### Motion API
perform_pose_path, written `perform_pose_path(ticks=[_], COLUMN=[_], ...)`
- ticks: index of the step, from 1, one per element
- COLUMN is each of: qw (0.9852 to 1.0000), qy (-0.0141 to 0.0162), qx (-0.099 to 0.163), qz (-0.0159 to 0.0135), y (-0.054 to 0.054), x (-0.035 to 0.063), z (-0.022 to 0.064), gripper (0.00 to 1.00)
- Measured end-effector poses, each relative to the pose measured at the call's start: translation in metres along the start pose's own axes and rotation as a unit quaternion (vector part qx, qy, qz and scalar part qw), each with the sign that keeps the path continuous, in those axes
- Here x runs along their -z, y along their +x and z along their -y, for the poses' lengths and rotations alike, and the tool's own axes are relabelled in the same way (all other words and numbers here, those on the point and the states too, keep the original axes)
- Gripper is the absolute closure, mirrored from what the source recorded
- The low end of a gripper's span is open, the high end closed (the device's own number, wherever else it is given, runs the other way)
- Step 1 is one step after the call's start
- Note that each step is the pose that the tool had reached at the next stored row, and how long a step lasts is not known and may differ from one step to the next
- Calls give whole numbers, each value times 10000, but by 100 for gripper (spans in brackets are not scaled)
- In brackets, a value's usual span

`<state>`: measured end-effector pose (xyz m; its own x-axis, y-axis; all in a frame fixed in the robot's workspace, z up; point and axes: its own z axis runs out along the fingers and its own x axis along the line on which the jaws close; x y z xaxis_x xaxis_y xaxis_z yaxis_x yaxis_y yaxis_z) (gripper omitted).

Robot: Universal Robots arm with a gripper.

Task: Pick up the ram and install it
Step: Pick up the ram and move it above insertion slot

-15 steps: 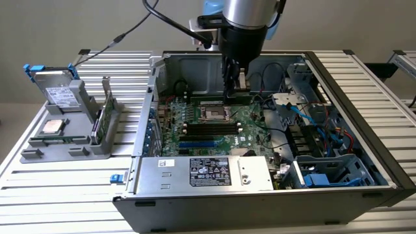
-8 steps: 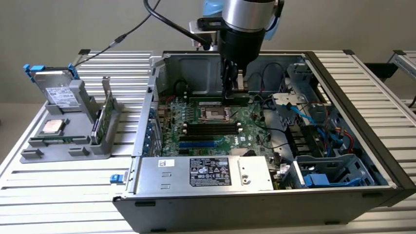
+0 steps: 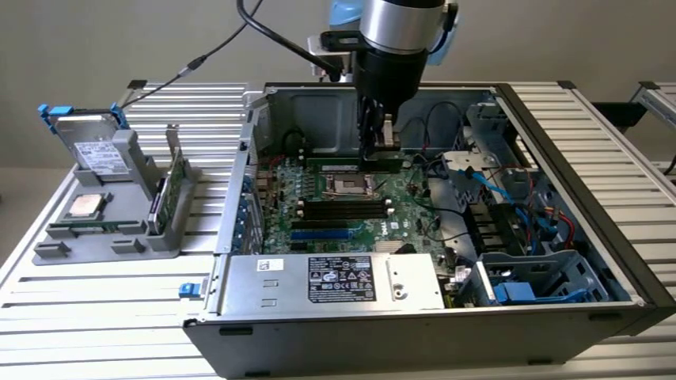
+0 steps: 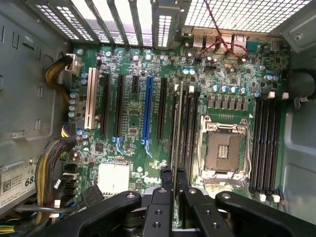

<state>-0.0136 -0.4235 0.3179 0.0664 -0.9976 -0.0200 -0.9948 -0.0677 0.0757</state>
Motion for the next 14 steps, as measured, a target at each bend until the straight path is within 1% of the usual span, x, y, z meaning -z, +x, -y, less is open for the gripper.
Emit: perform_pose_path(ticks=[5,10,12,14], qw=[10000,10000,9999,9999], qy=[-32,-49,-51,-53], qx=[-18,-33,-36,-39], qz=[-38,-78,-101,-133], y=[-42,-80,-98,-115], x=[-33,-48,-50,-54], z=[5,9,10,12], gripper=[87,87,87,87])
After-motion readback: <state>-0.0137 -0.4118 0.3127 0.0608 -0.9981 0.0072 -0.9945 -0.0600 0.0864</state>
